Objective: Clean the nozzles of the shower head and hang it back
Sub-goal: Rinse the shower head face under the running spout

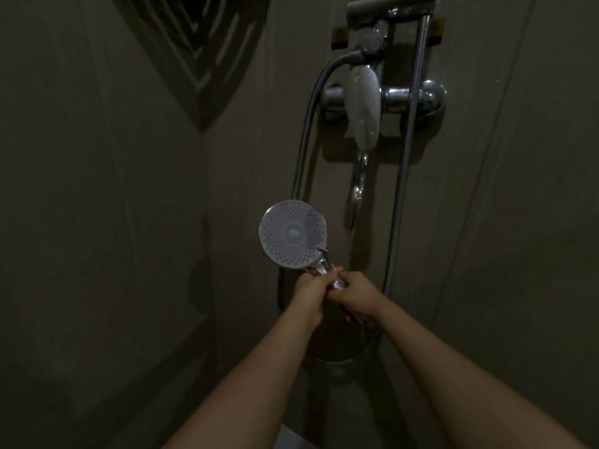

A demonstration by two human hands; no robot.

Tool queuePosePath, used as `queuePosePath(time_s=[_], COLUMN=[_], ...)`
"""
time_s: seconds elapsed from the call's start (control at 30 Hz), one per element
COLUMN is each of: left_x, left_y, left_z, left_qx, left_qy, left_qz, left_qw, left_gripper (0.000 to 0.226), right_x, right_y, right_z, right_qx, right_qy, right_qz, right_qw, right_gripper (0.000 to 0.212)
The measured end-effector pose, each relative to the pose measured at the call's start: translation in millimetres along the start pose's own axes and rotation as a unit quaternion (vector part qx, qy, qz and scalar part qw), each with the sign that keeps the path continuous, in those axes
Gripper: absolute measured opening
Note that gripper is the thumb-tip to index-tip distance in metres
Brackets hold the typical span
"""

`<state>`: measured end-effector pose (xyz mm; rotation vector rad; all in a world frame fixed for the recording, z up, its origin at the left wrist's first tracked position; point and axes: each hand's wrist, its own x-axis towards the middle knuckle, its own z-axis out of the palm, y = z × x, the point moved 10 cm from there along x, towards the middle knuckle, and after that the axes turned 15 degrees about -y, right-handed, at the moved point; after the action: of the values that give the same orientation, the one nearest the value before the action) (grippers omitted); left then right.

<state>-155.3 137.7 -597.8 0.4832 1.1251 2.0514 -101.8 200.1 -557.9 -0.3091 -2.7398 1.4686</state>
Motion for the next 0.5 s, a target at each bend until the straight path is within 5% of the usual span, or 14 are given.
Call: queuePosePath(time_s=[0.2,0.37,0.5], left_x=[5.7,8.2,6.6], left_y=[20.2,-4.2,-13.0], left_z=[-5.3,-2.7,11.2], left_qx=[-0.142,-0.17,-0.167], left_qy=[0.021,-0.001,0.009], left_qz=[0.084,0.038,0.016], left_qw=[0.986,0.985,0.986], left_gripper=[0.012,0.019,0.014], right_x=[-15.0,-14.7,-20.0], right_y=[39.9,11.7,-11.3], right_z=[-10.2,-11.7,-14.2], right_qx=[-0.125,-0.158,-0.314], right_qy=[-0.031,0.003,0.044], right_qz=[0.11,0.071,0.082], right_qw=[0.986,0.985,0.945], right_gripper=[0.023,0.04,0.039])
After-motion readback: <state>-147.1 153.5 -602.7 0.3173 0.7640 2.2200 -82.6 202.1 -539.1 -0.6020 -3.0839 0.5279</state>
